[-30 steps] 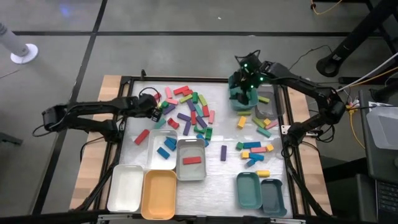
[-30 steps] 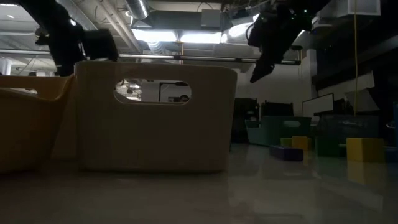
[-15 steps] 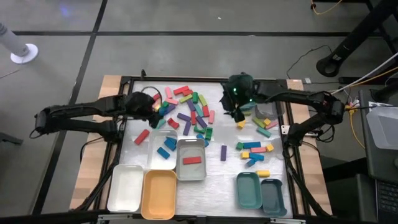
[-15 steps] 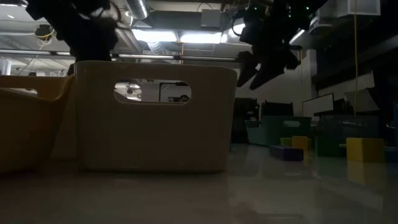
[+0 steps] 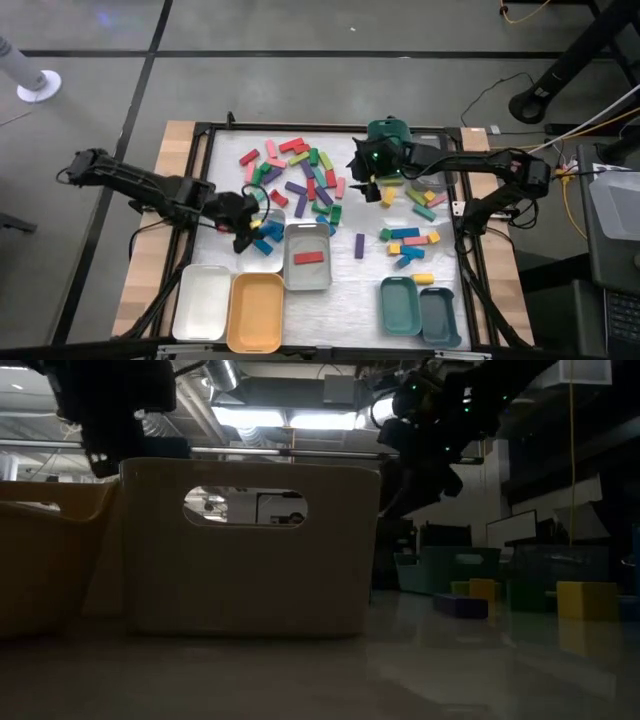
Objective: Sort blocks
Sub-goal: Put the blue block into the top white bin, then put the pink block into the bottom green bin
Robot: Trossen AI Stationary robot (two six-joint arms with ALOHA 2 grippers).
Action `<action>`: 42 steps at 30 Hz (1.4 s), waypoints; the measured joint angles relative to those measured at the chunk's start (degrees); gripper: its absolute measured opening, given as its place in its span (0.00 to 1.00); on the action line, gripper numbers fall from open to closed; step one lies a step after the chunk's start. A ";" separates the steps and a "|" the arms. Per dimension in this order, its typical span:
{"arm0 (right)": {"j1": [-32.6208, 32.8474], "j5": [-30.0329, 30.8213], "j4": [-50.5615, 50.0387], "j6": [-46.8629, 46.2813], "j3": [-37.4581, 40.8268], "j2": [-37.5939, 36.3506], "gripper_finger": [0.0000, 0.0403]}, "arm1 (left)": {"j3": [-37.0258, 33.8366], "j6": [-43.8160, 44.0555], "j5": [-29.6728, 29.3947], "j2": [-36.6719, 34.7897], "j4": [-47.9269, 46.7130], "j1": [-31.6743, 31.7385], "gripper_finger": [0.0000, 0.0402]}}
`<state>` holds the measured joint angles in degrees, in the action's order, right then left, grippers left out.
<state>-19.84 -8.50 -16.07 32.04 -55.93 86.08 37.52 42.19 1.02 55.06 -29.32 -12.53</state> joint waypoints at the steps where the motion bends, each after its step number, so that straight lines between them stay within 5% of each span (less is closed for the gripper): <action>1: 0.00 0.11 0.85 -3.15 0.01 0.73 0.74 | -0.02 1.95 -0.07 0.64 -0.05 -0.77 0.12; 7: 0.00 1.84 7.85 -18.32 0.01 6.67 0.74 | -0.04 12.55 -0.13 5.05 -0.60 -2.97 0.18; 14: 0.00 14.97 10.10 -32.14 0.01 11.90 0.74 | -0.04 14.76 -0.13 9.05 -1.11 -3.13 0.26; 21: 0.69 14.19 9.90 -48.51 0.01 12.57 0.74 | -0.04 14.85 -0.13 11.14 -1.60 -3.02 0.33; 32: 9.11 29.94 9.74 -53.31 0.03 14.28 0.74 | -0.04 14.86 -0.14 11.13 -1.52 -3.02 0.33; 42: 11.28 33.44 10.01 -65.86 0.01 14.50 0.74 | -0.07 13.00 -0.15 11.13 -1.51 -3.02 0.33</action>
<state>-8.55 24.94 -6.07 -33.82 -55.92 100.57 37.45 55.18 0.86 66.19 -30.83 -15.55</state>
